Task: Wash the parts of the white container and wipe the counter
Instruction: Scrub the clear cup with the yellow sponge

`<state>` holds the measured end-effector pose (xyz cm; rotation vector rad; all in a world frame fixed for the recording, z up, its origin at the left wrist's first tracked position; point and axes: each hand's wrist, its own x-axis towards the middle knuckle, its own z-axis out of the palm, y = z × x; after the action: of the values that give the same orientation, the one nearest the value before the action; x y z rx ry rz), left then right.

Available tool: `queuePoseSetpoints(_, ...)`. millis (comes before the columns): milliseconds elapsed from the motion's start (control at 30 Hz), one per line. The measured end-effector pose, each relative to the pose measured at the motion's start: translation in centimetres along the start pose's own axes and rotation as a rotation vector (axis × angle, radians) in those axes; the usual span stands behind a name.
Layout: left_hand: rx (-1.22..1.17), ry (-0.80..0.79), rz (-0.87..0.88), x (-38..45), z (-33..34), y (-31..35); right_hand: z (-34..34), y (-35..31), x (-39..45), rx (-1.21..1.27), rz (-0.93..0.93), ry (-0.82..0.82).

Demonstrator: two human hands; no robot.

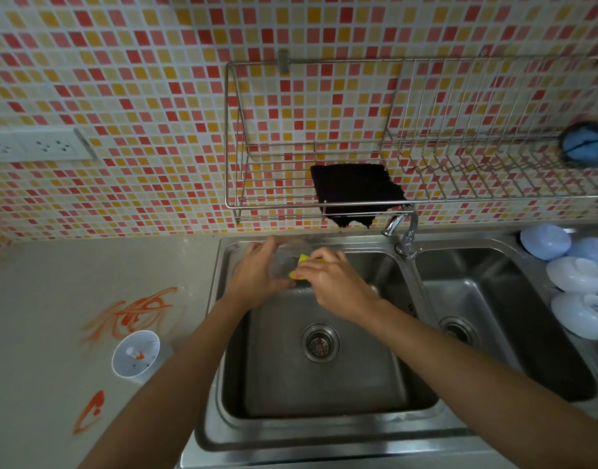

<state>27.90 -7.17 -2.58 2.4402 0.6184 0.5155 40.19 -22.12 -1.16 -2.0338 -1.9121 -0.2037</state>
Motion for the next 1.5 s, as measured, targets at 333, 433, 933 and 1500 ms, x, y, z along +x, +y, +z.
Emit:
queuePoseSetpoints(333, 0.073, 0.059, 0.008, -0.1, -0.2, 1.0, -0.9, 1.9, 0.6, -0.137, -0.117, 0.005)
queuePoseSetpoints(433, 0.008, -0.006, -0.003, -0.2, -0.5, 0.7, -1.2, 2.4, 0.5, -0.167, -0.165, 0.013)
queuePoseSetpoints(933, -0.064, 0.035, -0.003, 0.0, 0.3, -0.2, -1.3, 2.3, 0.4, 0.069, -0.071, 0.079)
queuePoseSetpoints(1500, -0.082, -0.131, -0.091, 0.7, -0.2, 0.2, -3.0, 2.8, 1.9, -0.063, -0.099, -0.116)
